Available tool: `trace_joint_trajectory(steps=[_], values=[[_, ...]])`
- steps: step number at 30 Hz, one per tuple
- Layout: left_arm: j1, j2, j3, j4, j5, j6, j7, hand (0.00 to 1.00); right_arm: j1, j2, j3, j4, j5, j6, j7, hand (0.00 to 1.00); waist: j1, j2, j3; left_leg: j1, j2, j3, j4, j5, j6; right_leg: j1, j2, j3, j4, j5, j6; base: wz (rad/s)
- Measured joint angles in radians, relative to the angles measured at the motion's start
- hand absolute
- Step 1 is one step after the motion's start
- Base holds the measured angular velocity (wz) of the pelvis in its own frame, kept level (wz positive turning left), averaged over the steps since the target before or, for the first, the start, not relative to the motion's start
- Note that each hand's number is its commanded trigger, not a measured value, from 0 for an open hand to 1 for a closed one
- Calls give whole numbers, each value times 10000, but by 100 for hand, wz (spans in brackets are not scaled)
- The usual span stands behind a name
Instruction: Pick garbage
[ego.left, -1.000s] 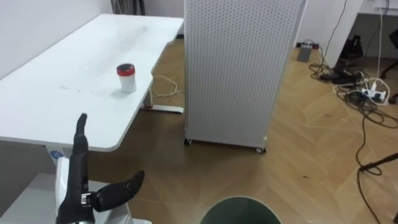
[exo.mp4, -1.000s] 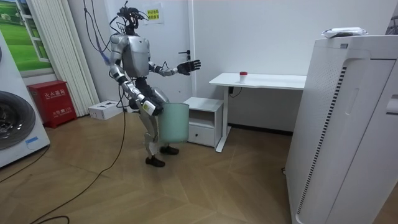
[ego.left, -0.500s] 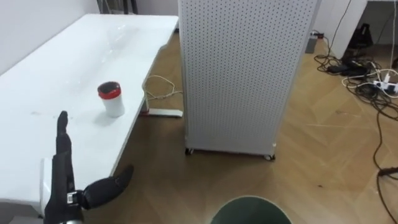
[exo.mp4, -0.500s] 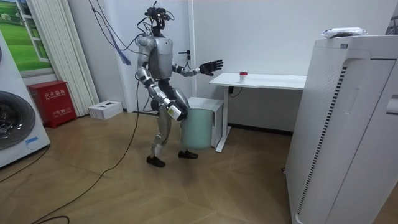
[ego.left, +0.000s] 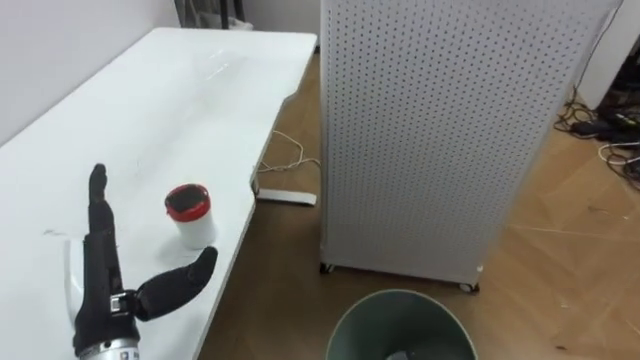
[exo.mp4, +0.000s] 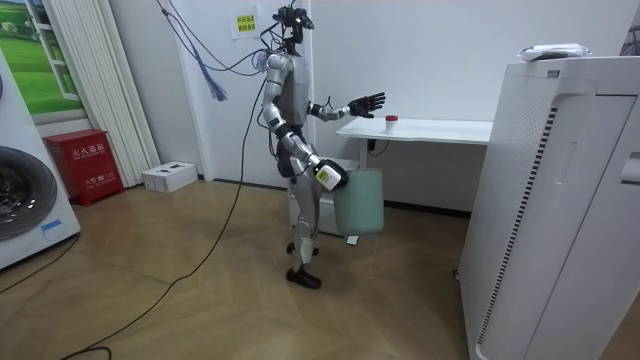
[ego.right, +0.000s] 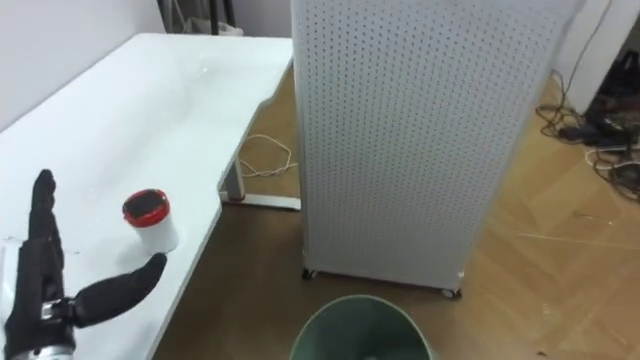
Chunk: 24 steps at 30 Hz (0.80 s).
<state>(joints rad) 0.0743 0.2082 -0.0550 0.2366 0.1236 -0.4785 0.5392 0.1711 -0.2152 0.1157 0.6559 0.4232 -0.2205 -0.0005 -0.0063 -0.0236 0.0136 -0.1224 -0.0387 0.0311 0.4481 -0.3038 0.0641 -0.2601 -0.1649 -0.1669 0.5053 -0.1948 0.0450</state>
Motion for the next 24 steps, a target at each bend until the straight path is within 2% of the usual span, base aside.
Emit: trace_joint_trajectory(steps=[1,2,3,4,7,10,18,24], values=[[9,-12,-19,-3,20,-2,-2,0,65,1,-6,-7,-11,0,-16,100,10,44,-24,56,108,-29,-40,-14,-63,171,122,-73,-191,-7,-38,32],[8,-7,-13,-5,12,-7,-4,0,101,8,-3,-5,7,1,0,100,103,108,-46,176,262,-64,-226,6,-191,439,374,-201,-516,46,-152,13],[22,5,12,4,-28,-5,-8,0,101,19,1,-4,9,1,38,100,159,97,-38,390,365,-82,-546,102,-352,692,543,-281,-838,100,-239,12],[82,4,13,7,-29,-3,-21,0,112,6,-13,-8,2,1,95,100,162,94,-39,622,491,-74,-807,146,-427,968,695,-258,-1139,119,-267,11],[113,3,10,5,-33,10,-44,0,55,13,-18,-102,9,0,275,100,163,63,-39,1010,667,-58,-1308,231,-563,1336,999,-227,-1547,128,-284,3],[112,-3,10,5,-33,18,-42,0,-62,30,-6,-138,1,0,329,100,276,63,-38,1341,722,-20,-1758,280,-635,1415,1135,50,-1661,129,-284,-16],[129,9,20,0,-25,17,17,0,-50,70,50,-161,-32,0,368,100,428,-60,16,1671,726,-58,-2106,282,-637,1849,1212,24,-2253,133,-277,-1],[295,33,24,0,-20,16,36,0,-59,77,173,-377,-254,-1,468,100,458,-103,17,1672,774,-72,-2212,282,-637,1923,1283,16,-2514,143,-268,1]])
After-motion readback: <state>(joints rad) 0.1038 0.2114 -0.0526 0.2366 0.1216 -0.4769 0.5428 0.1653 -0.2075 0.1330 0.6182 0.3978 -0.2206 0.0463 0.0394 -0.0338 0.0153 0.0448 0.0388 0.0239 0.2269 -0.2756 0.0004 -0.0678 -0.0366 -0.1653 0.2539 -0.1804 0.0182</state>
